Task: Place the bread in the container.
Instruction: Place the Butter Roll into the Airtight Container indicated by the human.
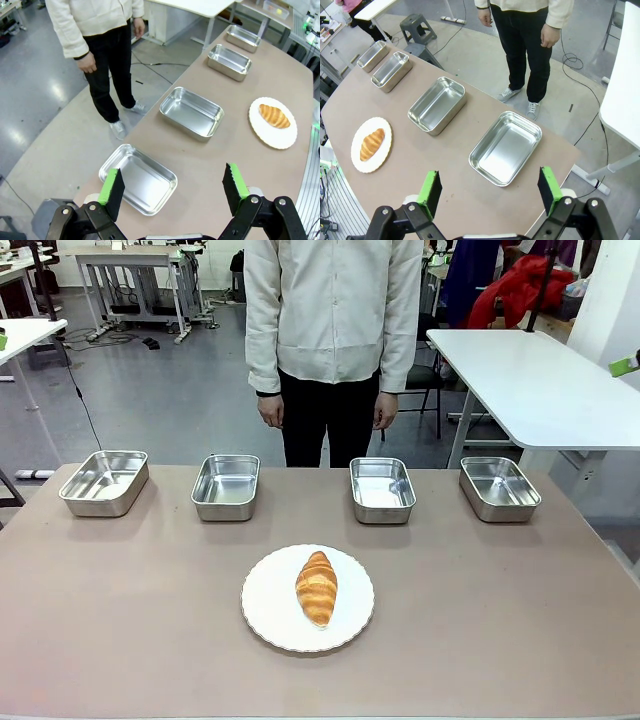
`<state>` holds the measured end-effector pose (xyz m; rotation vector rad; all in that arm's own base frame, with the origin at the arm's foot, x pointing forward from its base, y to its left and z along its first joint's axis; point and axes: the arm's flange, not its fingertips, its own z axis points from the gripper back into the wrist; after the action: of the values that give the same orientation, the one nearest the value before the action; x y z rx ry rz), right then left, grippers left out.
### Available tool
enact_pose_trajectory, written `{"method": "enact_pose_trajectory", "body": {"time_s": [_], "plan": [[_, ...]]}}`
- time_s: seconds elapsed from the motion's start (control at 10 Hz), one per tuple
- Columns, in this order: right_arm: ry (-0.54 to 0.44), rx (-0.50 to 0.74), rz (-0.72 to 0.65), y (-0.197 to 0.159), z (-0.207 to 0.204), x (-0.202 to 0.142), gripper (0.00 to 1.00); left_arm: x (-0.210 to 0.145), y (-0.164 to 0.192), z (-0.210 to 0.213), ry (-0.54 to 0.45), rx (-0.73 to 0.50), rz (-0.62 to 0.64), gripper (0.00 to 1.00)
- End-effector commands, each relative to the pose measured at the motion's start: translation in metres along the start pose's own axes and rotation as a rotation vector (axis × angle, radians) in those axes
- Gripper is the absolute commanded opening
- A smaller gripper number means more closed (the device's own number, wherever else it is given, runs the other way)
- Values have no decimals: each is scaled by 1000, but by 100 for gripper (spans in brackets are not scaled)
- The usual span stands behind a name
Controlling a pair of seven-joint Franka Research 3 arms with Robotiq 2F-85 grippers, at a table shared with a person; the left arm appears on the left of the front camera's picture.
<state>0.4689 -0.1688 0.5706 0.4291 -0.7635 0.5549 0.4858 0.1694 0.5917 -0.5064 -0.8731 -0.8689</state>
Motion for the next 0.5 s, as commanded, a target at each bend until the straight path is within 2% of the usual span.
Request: {"method": "enact_pose_trajectory", "body": {"time_s": [0.0, 0.4], "plan": [[-11, 7, 3, 0, -1, 1, 100, 1, 0, 0, -6, -2, -2, 100], [-11, 7, 3, 0, -1, 1, 100, 1, 0, 0, -6, -2, -2, 100]]}}
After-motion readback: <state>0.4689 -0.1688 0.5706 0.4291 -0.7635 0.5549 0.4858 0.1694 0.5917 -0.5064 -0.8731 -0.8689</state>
